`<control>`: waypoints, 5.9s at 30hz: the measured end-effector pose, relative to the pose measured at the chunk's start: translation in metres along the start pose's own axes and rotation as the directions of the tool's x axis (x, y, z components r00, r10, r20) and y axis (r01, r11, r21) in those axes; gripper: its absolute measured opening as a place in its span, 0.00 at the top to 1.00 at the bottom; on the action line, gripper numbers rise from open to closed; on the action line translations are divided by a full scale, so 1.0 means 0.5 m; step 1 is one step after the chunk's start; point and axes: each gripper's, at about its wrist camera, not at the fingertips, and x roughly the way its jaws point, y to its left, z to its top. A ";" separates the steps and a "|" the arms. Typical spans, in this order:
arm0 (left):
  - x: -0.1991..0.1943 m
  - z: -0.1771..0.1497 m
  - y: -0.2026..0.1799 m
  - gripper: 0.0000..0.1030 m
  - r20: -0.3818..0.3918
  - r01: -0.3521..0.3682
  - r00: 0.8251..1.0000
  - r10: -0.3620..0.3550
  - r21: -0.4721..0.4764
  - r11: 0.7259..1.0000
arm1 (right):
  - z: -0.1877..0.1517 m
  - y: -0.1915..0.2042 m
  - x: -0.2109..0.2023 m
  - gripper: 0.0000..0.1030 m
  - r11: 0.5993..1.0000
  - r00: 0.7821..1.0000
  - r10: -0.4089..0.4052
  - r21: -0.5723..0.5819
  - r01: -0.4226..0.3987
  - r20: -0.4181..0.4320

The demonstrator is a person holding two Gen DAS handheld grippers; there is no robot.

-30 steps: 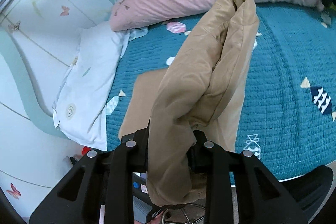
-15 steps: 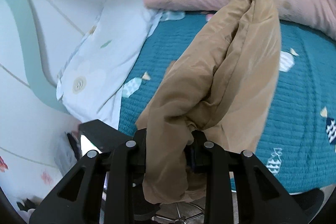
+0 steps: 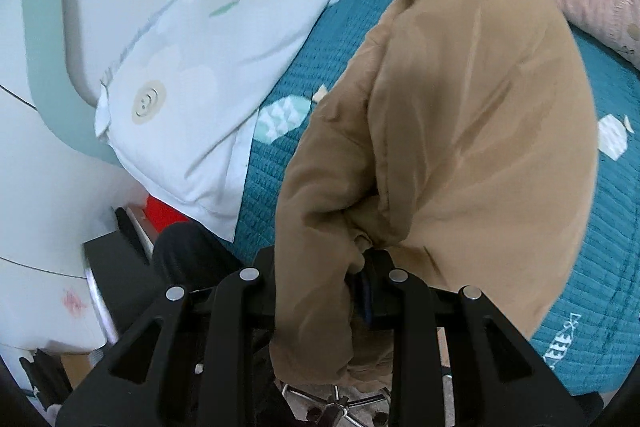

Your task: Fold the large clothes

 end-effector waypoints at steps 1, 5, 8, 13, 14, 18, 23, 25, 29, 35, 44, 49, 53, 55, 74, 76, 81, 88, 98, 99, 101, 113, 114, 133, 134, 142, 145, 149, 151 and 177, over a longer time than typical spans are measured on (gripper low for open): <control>0.005 0.003 0.009 0.87 -0.004 0.002 1.000 -0.002 -0.014 1.000 | 0.004 0.004 0.013 0.76 1.000 1.000 -0.005 -0.001 0.005 -0.011; 0.017 0.011 0.051 0.87 -0.019 0.014 1.000 -0.016 -0.081 0.997 | 0.017 0.023 0.079 0.76 0.999 0.997 -0.024 -0.031 0.022 -0.067; 0.025 0.017 0.074 0.87 -0.016 0.003 1.000 -0.005 -0.101 0.995 | 0.024 0.022 0.124 0.63 1.000 0.995 -0.001 -0.012 0.000 -0.103; 0.032 0.028 0.114 0.87 -0.026 -0.019 1.000 0.015 -0.146 0.989 | 0.022 0.001 0.166 0.38 0.977 0.978 0.177 0.141 -0.160 -0.113; 0.032 0.030 0.121 0.87 -0.025 -0.021 1.000 0.018 -0.155 0.988 | 0.018 -0.002 0.169 0.38 0.966 0.968 0.222 0.161 -0.202 -0.118; 0.008 0.046 0.140 0.87 0.011 -0.030 0.999 0.032 -0.171 0.985 | 0.010 -0.020 0.158 0.37 0.907 0.921 0.377 0.237 -0.347 -0.097; -0.032 0.071 0.122 0.74 0.062 0.005 0.998 0.005 -0.149 0.989 | 0.003 -0.042 0.122 0.39 0.796 0.825 0.564 0.296 -0.528 -0.046; -0.050 0.082 0.107 0.73 0.091 0.009 0.996 0.003 -0.128 0.992 | 0.001 -0.056 0.092 0.51 0.785 0.822 0.569 0.300 -0.542 -0.004; -0.068 0.109 0.051 0.73 0.117 0.082 0.990 -0.077 -0.039 0.996 | -0.011 -0.092 0.012 0.58 0.835 0.876 0.477 0.274 -0.478 0.075; -0.026 0.138 -0.050 0.74 0.083 0.221 0.969 -0.233 0.133 0.966 | -0.049 -0.167 -0.076 0.85 0.946 0.987 0.129 0.287 -0.153 0.101; 0.121 0.151 0.002 0.98 -0.066 0.160 0.986 -0.155 0.079 0.984 | -0.132 -0.221 0.007 0.96 0.926 0.997 -0.029 0.373 0.054 -0.071; 0.164 0.164 -0.006 0.98 -0.075 0.144 0.987 -0.139 0.076 0.987 | -0.130 -0.219 0.085 0.99 0.940 0.985 -0.129 0.304 0.157 -0.110; 0.173 0.182 -0.021 0.98 -0.078 0.122 0.990 -0.116 0.088 0.989 | -0.119 -0.212 0.103 0.99 0.935 0.982 -0.155 0.303 0.182 -0.112; 0.158 0.186 -0.027 0.98 -0.079 0.118 0.991 -0.110 0.104 0.988 | -0.114 -0.202 0.081 0.97 0.940 0.985 -0.140 0.298 0.165 -0.104; 0.116 0.486 -0.127 0.97 0.000 0.368 0.929 -0.369 0.086 0.926 | 0.160 -0.261 -0.007 0.96 0.934 0.983 -0.046 0.357 -0.022 0.180; 0.172 0.501 -0.109 0.98 -0.030 0.344 0.939 -0.343 0.033 0.939 | 0.170 -0.284 0.038 1.00 0.919 0.985 -0.053 0.393 -0.016 0.165; 0.284 0.507 -0.088 0.98 -0.051 0.343 0.938 -0.343 -0.010 0.939 | 0.147 -0.321 0.114 1.00 0.902 0.983 -0.056 0.432 -0.025 0.175; 0.293 0.525 -0.078 0.98 -0.023 0.334 0.943 -0.333 0.011 0.943 | 0.145 -0.335 0.115 1.00 0.907 0.961 -0.140 0.420 0.027 0.240; 0.241 0.539 -0.017 0.99 0.027 0.101 0.994 -0.102 0.013 0.995 | 0.107 -0.389 0.044 1.00 0.852 0.924 -0.245 0.521 0.060 0.294; 0.224 0.540 -0.009 0.99 0.042 0.109 0.993 -0.109 0.002 0.994 | 0.100 -0.392 0.022 0.97 0.834 0.912 -0.267 0.549 0.057 0.311; 0.187 0.536 0.003 0.99 0.083 0.103 0.991 -0.102 -0.014 0.995 | 0.089 -0.382 -0.018 0.98 0.840 0.892 -0.257 0.542 0.017 0.371; 0.158 0.344 -0.138 1.00 0.111 0.355 0.924 -0.365 0.096 0.930 | 0.006 -0.215 0.046 0.99 0.927 0.891 -0.228 0.367 0.075 0.393; 0.172 0.340 -0.132 1.00 0.111 0.362 0.922 -0.371 0.099 0.927 | 0.005 -0.218 0.060 1.00 0.932 0.893 -0.238 0.349 0.099 0.383; 0.085 0.286 -0.038 1.00 0.289 0.185 0.933 -0.216 0.132 0.974 | -0.061 -0.258 -0.072 0.99 0.914 0.874 -0.232 0.403 0.046 0.427; 0.079 0.258 -0.054 1.00 0.277 0.222 0.926 -0.255 0.144 0.964 | -0.066 -0.239 -0.066 0.99 0.924 0.887 -0.190 0.381 0.018 0.421; 0.175 0.171 -0.081 0.98 0.173 0.225 0.950 -0.259 0.194 0.955 | -0.105 -0.176 0.050 1.00 0.952 0.956 -0.123 0.303 0.038 0.268; 0.180 0.176 -0.037 0.98 0.170 0.245 0.947 -0.272 0.164 0.955 | -0.128 -0.213 0.042 1.00 0.935 0.956 -0.144 0.351 0.046 0.258; 0.154 0.182 -0.001 0.98 0.193 0.192 0.958 -0.214 0.129 0.973 | -0.156 -0.265 0.002 0.99 0.884 0.920 -0.308 0.432 0.181 0.244; 0.134 0.177 0.002 0.98 0.210 0.158 0.960 -0.184 0.138 0.978 | -0.172 -0.285 -0.021 0.99 0.865 0.913 -0.317 0.474 0.167 0.256; 0.165 0.075 0.021 0.98 0.080 0.167 0.980 -0.182 0.165 0.972 | -0.230 -0.236 0.061 1.00 0.909 0.976 -0.213 0.377 0.178 0.052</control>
